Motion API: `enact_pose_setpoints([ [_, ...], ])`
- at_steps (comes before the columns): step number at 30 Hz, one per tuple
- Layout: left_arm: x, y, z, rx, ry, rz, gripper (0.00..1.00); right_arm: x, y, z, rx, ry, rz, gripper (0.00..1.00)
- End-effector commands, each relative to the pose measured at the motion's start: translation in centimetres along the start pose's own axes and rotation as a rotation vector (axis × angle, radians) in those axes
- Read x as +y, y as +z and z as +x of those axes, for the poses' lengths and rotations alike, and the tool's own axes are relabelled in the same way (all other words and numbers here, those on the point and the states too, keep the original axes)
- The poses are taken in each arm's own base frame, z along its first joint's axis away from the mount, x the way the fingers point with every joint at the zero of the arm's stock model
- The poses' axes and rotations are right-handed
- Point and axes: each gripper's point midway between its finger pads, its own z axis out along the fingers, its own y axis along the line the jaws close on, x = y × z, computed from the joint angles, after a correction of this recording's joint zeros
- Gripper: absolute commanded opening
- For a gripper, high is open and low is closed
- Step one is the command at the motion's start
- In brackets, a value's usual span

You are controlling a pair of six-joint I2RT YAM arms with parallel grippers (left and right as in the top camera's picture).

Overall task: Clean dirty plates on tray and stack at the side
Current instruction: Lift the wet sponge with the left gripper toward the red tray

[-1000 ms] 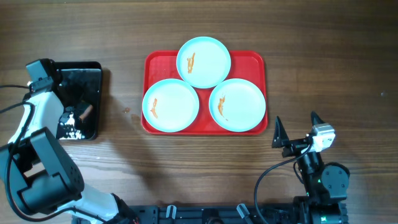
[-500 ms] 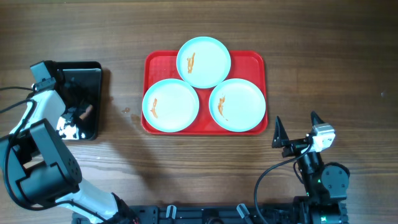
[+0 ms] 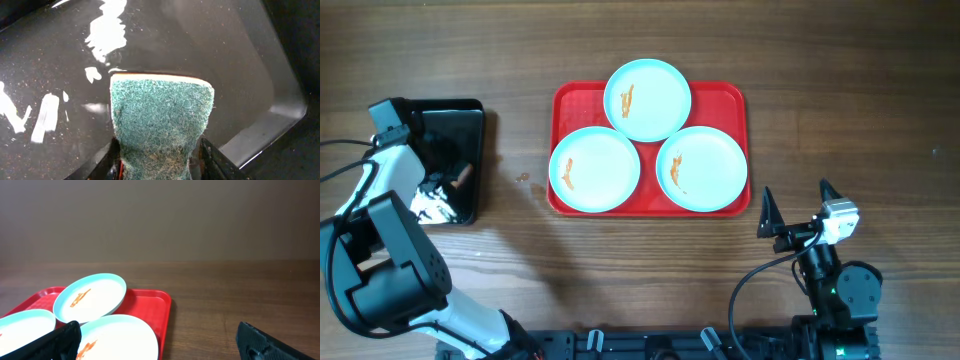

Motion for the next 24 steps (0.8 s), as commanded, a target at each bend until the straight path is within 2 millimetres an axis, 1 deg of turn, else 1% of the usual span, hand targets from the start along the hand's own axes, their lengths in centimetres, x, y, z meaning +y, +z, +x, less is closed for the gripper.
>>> enact_pose_setpoints([
  [1,0.4,0.4,0.3,0.01,0.006,-0.019,0.49,-0.5,0.0,0.3,-0.005,-0.014,0.023,1.0],
  [6,0.7,0.6,0.6,0.023,0.006,-0.032,0.49,-0.5,0.0,0.3,-0.005,-0.014,0.023,1.0],
  [8,0.7,0.6,0.6,0.024,0.006,-0.033,0.47,-0.5,0.0,0.3,-0.005,-0.015,0.023,1.0],
  [12,0.7,0.6,0.6,0.024,0.006,-0.033,0.38,-0.5,0.0,0.3,-0.005,-0.014,0.023,1.0],
  [15,0.8,0.6,0.8,0.029,0.006,-0.036,0.23,-0.5,0.0,0.3,-0.005,-0.014,0.023,1.0],
  [16,0.8,0.6,0.8,0.031,0.006,-0.037,0.21,-0.5,0.0,0.3,-0.005,-0.014,0.023,1.0],
  [18,0.9,0.6,1.0,0.038,0.006,-0.041,0.08,-0.5,0.0,0.3,-0.005,-0.014,0.023,1.0],
  [19,1.0,0.5,1.1,0.043,0.006,-0.045,0.04,-0.5,0.0,0.3,-0.005,-0.014,0.023,1.0],
  [22,0.8,0.0,1.6,0.067,0.004,-0.027,0.04,-0.5,0.0,0.3,-0.005,-0.014,0.023,1.0],
  [24,-0.4,-0.8,1.8,0.083,0.003,0.035,0.04,-0.5,0.0,0.3,-0.005,-0.014,0.023,1.0],
])
